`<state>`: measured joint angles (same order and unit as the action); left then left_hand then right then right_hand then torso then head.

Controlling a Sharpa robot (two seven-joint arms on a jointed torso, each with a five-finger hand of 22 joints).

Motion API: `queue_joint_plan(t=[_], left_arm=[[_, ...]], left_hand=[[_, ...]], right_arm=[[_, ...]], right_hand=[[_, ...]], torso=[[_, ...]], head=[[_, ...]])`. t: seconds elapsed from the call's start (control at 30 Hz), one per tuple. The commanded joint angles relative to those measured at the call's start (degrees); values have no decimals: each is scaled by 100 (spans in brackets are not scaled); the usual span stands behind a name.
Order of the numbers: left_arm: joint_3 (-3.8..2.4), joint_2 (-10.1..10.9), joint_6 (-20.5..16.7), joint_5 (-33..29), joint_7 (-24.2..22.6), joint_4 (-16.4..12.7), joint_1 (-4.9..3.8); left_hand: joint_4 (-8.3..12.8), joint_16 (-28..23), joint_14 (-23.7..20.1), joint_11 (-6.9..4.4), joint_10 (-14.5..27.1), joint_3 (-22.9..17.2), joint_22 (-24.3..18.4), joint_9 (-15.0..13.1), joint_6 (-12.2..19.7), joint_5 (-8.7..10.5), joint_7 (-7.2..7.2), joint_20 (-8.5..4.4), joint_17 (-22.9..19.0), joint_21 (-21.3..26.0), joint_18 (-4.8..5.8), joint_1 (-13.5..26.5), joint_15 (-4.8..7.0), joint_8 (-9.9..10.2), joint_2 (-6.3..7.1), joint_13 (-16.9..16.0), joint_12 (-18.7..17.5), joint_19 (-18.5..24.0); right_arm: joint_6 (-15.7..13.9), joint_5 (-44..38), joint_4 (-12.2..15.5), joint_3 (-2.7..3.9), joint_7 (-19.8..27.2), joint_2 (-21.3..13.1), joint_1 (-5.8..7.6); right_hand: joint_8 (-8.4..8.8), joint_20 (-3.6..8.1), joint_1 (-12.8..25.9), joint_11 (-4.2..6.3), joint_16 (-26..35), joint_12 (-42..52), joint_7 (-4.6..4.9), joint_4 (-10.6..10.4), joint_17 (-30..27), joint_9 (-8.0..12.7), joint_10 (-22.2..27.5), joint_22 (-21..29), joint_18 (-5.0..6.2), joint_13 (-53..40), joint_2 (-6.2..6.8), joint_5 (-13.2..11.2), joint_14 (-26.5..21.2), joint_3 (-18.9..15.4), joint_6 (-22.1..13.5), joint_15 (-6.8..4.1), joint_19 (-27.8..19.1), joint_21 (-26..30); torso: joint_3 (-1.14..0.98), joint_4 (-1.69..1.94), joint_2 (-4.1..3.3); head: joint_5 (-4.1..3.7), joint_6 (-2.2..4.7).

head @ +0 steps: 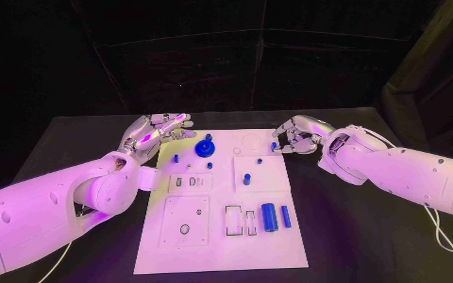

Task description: Assemble the parts on the task board

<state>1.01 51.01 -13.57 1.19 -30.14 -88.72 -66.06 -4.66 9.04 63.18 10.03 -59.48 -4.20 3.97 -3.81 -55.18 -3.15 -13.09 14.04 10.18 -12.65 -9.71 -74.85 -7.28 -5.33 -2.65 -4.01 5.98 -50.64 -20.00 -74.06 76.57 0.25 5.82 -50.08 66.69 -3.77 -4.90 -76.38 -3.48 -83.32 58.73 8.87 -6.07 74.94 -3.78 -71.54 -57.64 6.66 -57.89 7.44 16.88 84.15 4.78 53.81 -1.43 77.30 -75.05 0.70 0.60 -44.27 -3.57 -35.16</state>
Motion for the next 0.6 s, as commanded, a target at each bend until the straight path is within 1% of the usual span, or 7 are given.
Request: queue_joint_plan(t=[0.03, 0.1, 0.23, 0.33, 0.5, 0.57, 0.6], left_arm=[[-3, -6, 90, 26, -32, 0, -4], [-3, -5, 90, 26, -31, 1, -4], [-3, -6, 94, 26, -30, 3, -4], [-3, -6, 97, 26, -28, 4, -4], [-3, -6, 102, 26, -26, 9, -4], [-3, -5, 102, 26, -24, 11, -4], [-3, -4, 102, 26, -22, 12, -4]], left_hand=[[34, -25, 35, 0, -32, -2, -6, 3, -19, 8, -11, 9, 9, 19, -91, 10, -15, 34, -65, 2, -23, -38], [34, -25, 35, 0, -32, -2, -6, 3, -19, 8, -11, 9, 9, 19, -91, 10, -15, 34, -65, 2, -23, -38], [34, -25, 35, 0, -32, -2, -6, 3, -19, 8, -11, 9, 9, 19, -91, 10, -15, 34, -65, 2, -23, -38], [34, -25, 35, 0, -32, -2, -6, 3, -19, 8, -11, 9, 9, 19, -91, 10, -15, 34, -65, 2, -23, -38], [34, -25, 35, 0, -32, -2, -6, 3, -19, 8, -11, 9, 9, 19, -91, 10, -15, 34, -65, 2, -23, -38], [34, -25, 35, 0, -32, -2, -6, 3, -19, 8, -11, 9, 9, 19, -91, 10, -15, 34, -65, 2, -23, -38], [34, -25, 35, 0, -32, -2, -6, 3, -19, 8, -11, 9, 9, 19, -91, 10, -15, 34, -65, 2, -23, -38]], right_arm=[[100, -55, -43, 3, -6, 37, 3], [112, -56, -80, 3, -23, 64, 1], [151, -63, -156, 4, -45, 122, -4], [179, -104, -189, 4, -50, 158, -24], [185, -168, -215, 4, -51, 189, -54], [185, -179, -222, 4, -50, 195, -61], [186, -183, -224, 4, -49, 197, -64]], right_hand=[[23, -3, -49, -6, 20, 4, -11, 2, 221, 5, 43, -4, -68, -10, -26, 8, 311, -28, -49, 44, -52, 16], [13, -6, -71, -6, 22, 20, -11, 4, 220, 0, 31, -10, -69, -24, -66, -2, 311, -22, -49, 46, -48, 13], [-21, -6, -148, 3, 24, 59, -22, 33, 224, -16, 2, -26, -70, -60, -157, -83, 313, 8, 4, 41, -37, 4], [-64, 3, -232, 19, 19, 106, -38, 81, 240, -31, -32, -54, -74, -105, -240, -212, 318, 57, 98, 29, -20, -13], [-94, 11, -263, 31, 18, 140, -51, 109, 247, -38, -55, -63, -76, -138, -284, -263, 320, 87, 171, 19, -14, -19], [-99, 13, -267, 33, 18, 146, -53, 114, 248, -39, -59, -66, -76, -145, -291, -267, 320, 93, 183, 17, -12, -21], [-104, 15, -271, 35, 19, 153, -55, 118, 249, -40, -64, -70, -77, -151, -298, -269, 321, 99, 195, 16, -10, -23]], torso=[[1, 4, 7], [3, 4, 6], [-1, 1, 4], [0, 1, 6], [0, 3, 6], [-8, 0, 4], [-5, 1, 4]], head=[[0, -8], [-1, -10], [-1, -10], [-3, -18], [-11, -26], [-4, -30], [-7, -29]])
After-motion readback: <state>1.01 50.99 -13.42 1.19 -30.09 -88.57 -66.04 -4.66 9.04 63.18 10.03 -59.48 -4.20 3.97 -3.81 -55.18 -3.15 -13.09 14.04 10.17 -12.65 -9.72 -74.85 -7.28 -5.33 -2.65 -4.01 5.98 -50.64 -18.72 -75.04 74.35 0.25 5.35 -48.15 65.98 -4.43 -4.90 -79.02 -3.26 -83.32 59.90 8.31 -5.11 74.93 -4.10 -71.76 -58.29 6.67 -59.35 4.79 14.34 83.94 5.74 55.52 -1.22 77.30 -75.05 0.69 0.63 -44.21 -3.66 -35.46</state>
